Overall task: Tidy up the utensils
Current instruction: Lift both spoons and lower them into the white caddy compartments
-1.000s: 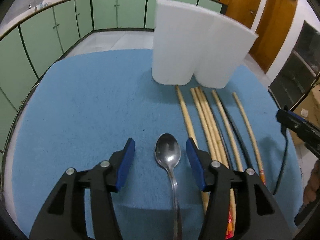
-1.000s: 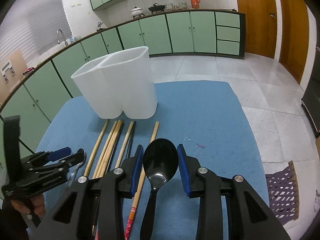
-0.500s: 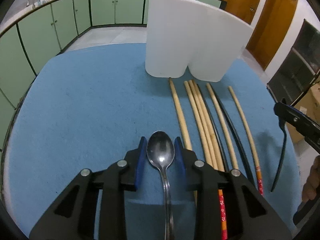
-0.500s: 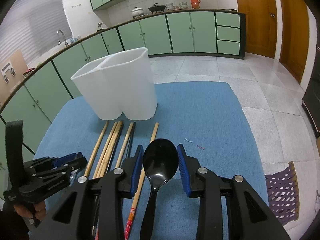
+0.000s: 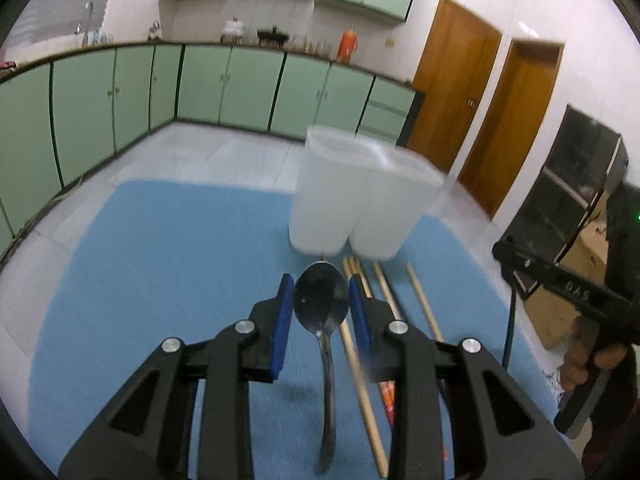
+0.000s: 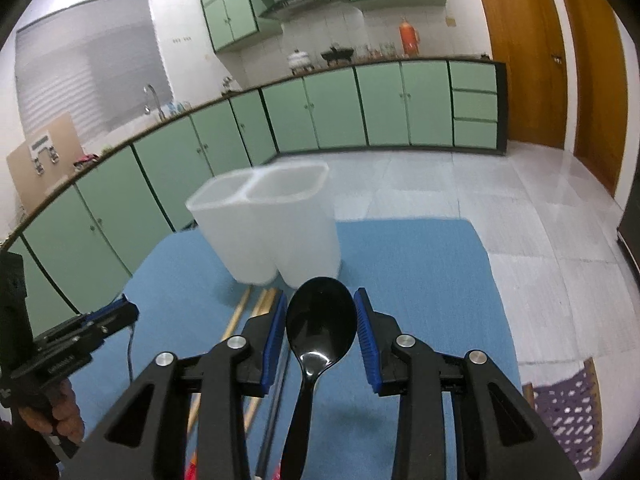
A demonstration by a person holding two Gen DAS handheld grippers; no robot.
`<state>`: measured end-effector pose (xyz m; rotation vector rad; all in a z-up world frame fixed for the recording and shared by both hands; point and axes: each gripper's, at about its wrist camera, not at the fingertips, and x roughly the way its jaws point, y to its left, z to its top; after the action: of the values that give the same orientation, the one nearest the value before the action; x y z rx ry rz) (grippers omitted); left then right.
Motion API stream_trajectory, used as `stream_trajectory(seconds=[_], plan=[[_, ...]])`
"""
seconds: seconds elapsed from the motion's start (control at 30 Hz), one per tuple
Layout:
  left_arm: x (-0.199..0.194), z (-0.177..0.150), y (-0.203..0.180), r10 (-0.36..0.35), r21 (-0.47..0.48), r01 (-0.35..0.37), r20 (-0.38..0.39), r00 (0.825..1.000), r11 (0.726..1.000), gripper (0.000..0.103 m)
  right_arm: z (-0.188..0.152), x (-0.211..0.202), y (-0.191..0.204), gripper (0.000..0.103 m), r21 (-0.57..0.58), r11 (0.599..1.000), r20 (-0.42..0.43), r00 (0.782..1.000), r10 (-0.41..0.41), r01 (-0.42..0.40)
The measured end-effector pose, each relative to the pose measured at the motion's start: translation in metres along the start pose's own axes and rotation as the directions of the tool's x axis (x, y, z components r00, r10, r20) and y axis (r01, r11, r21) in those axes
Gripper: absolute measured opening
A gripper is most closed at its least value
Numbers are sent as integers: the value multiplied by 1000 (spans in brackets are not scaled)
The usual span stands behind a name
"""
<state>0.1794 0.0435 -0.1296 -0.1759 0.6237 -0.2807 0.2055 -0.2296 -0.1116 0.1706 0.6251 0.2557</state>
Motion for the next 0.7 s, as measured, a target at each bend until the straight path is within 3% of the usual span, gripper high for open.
stream_trajectory(seconds=[0.2,0.47,0.7], plan=[[-23,14,-5,-22,-1,22,112,993,1000,27,18,-11,9,34,-28,999,70,997,30,-28],[-36,46,-23,-61,2,62,206,977,998,27,53,-13,15,34,-56,998,149,988,47,-39],[-40,104,-43,-100,41,92,304,947,995,27,102,-5,14,34,-58,997,259,964,65,-52]])
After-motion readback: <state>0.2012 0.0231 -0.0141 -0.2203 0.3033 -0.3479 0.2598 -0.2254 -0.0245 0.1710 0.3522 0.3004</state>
